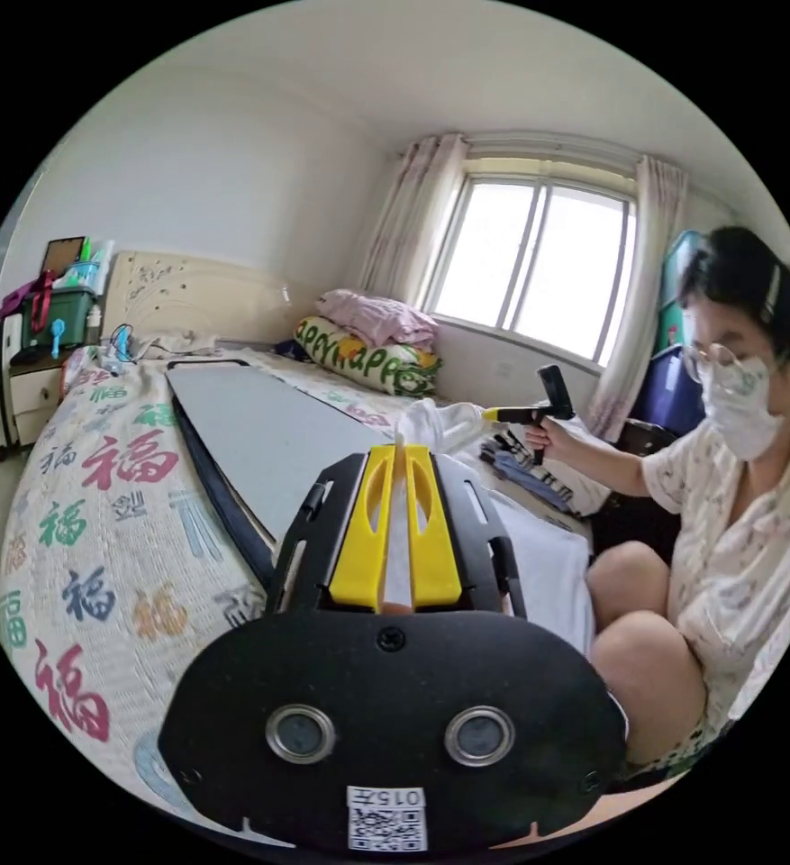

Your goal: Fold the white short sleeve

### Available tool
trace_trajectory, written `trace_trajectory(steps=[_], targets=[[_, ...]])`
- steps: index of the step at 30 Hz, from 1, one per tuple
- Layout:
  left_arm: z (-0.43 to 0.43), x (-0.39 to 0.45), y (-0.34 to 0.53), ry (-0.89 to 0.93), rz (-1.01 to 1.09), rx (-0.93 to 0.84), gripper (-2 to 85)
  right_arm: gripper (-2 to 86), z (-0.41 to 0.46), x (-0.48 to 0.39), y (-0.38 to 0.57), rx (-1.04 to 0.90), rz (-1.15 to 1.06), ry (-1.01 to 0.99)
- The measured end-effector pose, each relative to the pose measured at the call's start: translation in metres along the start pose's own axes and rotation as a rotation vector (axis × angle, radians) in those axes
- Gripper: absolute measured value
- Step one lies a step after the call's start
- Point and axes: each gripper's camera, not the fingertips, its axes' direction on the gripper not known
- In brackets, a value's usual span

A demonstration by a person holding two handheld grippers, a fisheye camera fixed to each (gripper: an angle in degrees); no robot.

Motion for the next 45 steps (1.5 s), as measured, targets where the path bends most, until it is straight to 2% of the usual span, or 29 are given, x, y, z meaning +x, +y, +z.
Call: trace_trajectory(steps=[2, 4, 7, 12, 16, 18, 23, 25, 27, 31, 35, 41, 45], targets=[[-0.018, 0.053, 0.070, 0.091, -0.028, -0.082, 0.9, 4.0, -0.016, -0.024, 0.073, -0.081, -0.005, -0.086], [-0.016, 0.086, 0.115, 0.080, -0.037, -0.196, 1.0, 4.0, -0.018, -0.047, 0.154, -0.194, 0.009, -0.112], [-0.018, 0.131, 0.151, 0.043, -0.037, -0.266, 1.0, 4.0, -0.028, -0.063, 0.210, -0.220, 0.059, -0.101], [-0.042, 0.177, 0.144, 0.021, -0.031, -0.185, 1.3, 4.0, -0.081, -0.079, 0.215, -0.128, 0.069, -0.115], [-0.025, 0.203, 0.169, -0.089, -0.007, -0.354, 2.3, 4.7, -0.063, -0.082, 0.220, -0.317, 0.074, -0.068], [-0.027, 0.204, 0.181, -0.099, -0.049, -0.382, 3.0, 5.1, -0.072, -0.075, 0.219, -0.336, 0.110, -0.026], [-0.088, 0.186, 0.167, -0.161, -0.167, -0.178, 5.9, 5.6, -0.137, -0.033, 0.176, -0.213, 0.204, 0.003], [-0.092, 0.169, 0.153, -0.221, -0.234, -0.154, 6.3, 6.3, -0.153, 0.003, 0.134, -0.151, 0.299, 0.060], [-0.078, 0.138, 0.136, -0.262, -0.343, -0.154, 7.6, 7.0, -0.153, 0.029, 0.099, -0.098, 0.346, 0.027], [-0.034, 0.083, 0.126, -0.245, -0.519, -0.156, 9.0, 8.9, -0.117, 0.085, 0.016, -0.024, 0.472, -0.048], [0.017, 0.021, 0.132, -0.246, -0.703, -0.142, 10.8, 11.8, -0.064, 0.134, -0.039, -0.052, 0.612, -0.070], [0.080, -0.039, 0.142, -0.238, -0.786, -0.245, 11.5, 13.6, -0.016, 0.201, -0.119, -0.081, 0.728, -0.021], [0.096, -0.061, 0.146, -0.208, -0.780, -0.203, 5.9, 8.3, 0.000, 0.237, -0.161, -0.128, 0.823, 0.024]])
